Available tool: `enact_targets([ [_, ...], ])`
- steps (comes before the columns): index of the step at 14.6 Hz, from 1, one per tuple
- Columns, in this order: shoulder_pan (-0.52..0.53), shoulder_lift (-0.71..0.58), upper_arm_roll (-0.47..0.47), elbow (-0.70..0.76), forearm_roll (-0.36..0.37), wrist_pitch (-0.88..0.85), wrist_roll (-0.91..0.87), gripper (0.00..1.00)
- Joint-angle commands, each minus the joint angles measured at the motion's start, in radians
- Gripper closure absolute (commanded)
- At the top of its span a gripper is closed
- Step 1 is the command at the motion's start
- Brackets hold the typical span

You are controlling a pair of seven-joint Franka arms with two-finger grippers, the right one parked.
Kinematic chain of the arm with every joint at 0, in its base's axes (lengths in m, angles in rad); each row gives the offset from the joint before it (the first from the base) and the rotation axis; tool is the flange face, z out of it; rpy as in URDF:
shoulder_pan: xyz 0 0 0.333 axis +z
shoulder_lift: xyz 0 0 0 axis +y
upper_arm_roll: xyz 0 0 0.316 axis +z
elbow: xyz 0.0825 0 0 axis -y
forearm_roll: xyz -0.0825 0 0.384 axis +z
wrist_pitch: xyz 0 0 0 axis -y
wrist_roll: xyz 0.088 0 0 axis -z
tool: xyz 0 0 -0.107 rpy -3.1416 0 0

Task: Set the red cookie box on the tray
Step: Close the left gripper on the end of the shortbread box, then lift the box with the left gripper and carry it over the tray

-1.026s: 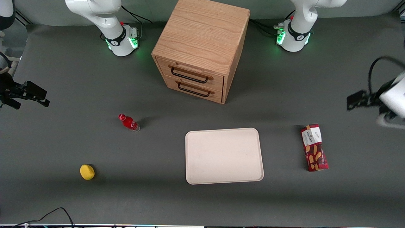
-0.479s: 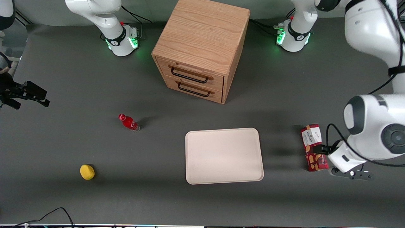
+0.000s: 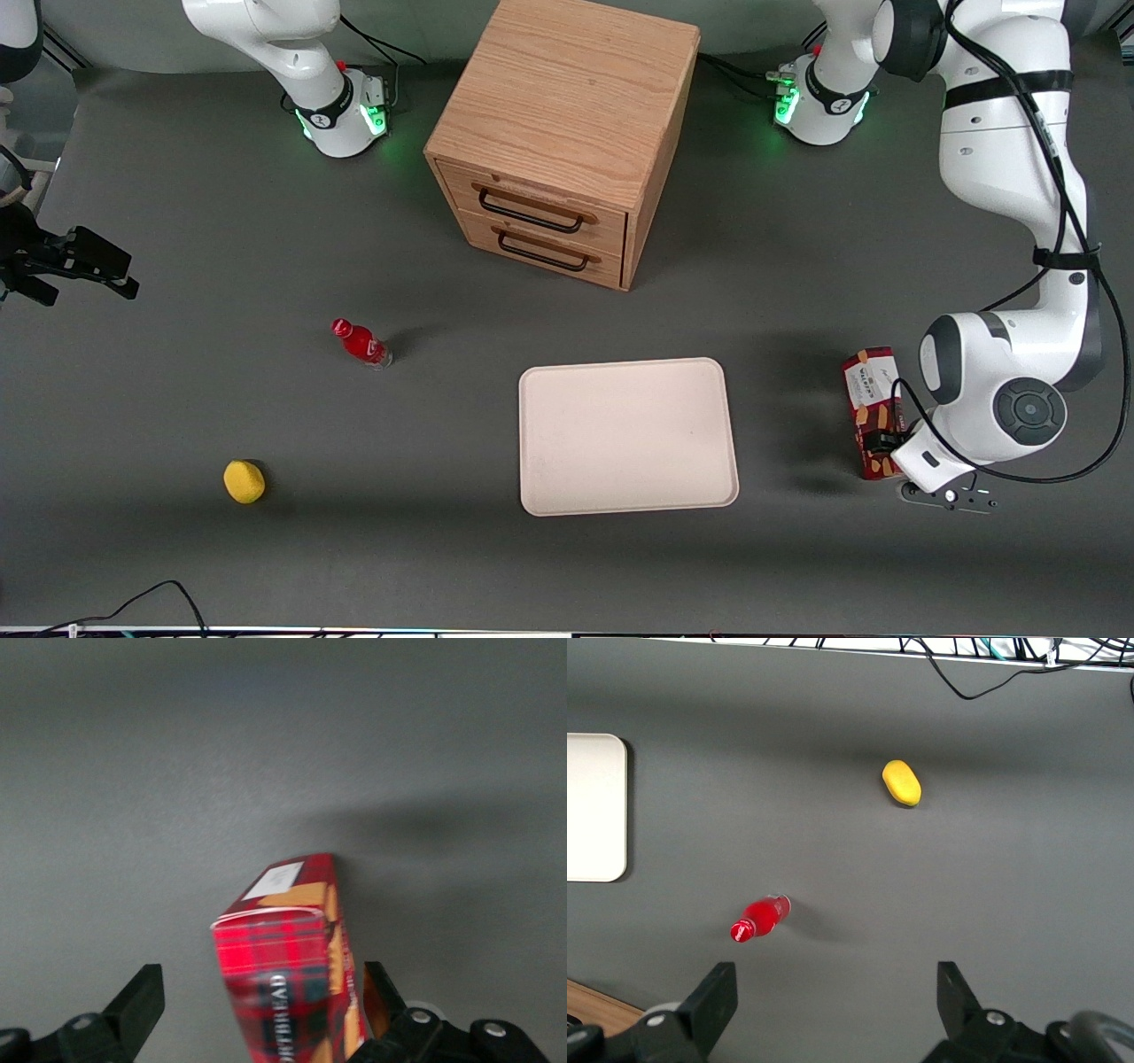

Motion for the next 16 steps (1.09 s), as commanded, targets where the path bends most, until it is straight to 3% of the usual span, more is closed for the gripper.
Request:
enact_targets([
  [1,-0.008,-0.022,0.02,-0.04,0.003,0.005,0.027,0.0],
  [6,-0.008,-0.048,0.02,-0.137,-0.014,0.03,0.021,0.0],
  [8,-0.011,-0.053,0.018,-0.151,-0.057,0.028,0.019,0.01],
  [9,-0.012,-0.053,0.018,-0.149,-0.08,0.017,0.019,0.2],
  [12,-0.012,-0.068,0.017,-0.129,-0.106,-0.05,0.018,0.95],
  [13,-0.014,-0.077,0.017,-0.125,-0.111,-0.081,0.013,1.0],
  [16,-0.017,-0.097,0.017,-0.126,-0.109,-0.102,0.004,1.0],
])
